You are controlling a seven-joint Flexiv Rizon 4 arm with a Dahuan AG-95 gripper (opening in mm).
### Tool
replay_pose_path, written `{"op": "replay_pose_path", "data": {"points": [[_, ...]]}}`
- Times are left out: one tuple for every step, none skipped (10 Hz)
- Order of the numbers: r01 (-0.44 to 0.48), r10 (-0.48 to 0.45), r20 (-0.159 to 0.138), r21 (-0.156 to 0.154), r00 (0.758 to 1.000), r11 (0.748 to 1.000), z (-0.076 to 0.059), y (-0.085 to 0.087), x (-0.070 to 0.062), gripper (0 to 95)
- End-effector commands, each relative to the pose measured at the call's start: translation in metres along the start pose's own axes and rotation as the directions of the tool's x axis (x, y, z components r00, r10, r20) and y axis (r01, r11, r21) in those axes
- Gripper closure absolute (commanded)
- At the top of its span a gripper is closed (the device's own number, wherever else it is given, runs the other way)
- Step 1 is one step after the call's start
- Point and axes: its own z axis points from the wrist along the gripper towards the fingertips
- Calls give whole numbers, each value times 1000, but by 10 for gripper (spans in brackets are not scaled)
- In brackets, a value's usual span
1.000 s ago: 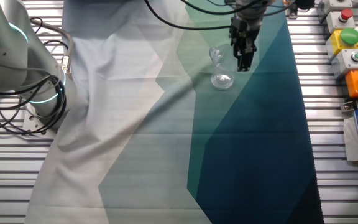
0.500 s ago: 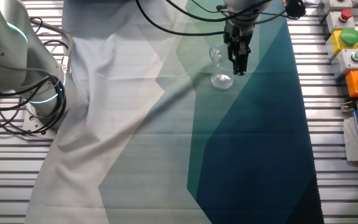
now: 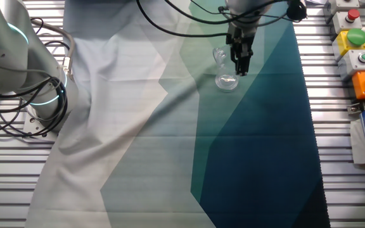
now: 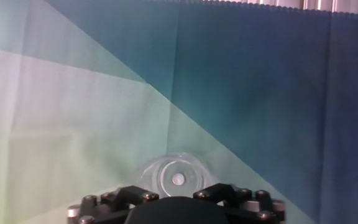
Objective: Pick up the cup
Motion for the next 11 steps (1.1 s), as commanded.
{"op": "replay_pose_path", "data": {"points": [[-11,11,-1,-14,1000,1000,-1,0,1,0],[-7,7,0,-16,1000,1000,0,0,1,0],[-9,9,1,-16,1000,1000,0,2,0,0],[-14,14,2,-18,1000,1000,2,5,-1,0],[-14,14,3,-17,1000,1000,3,7,-1,0],[-12,12,3,-15,1000,1000,4,8,-1,0],[-11,11,3,-13,1000,1000,4,9,-1,0],[-11,11,1,-9,1000,1000,4,9,0,0],[-9,9,1,-10,1000,1000,5,9,1,0],[-8,9,3,-11,1000,1000,5,9,1,0],[-12,12,6,-10,1000,1000,5,9,1,0]]}}
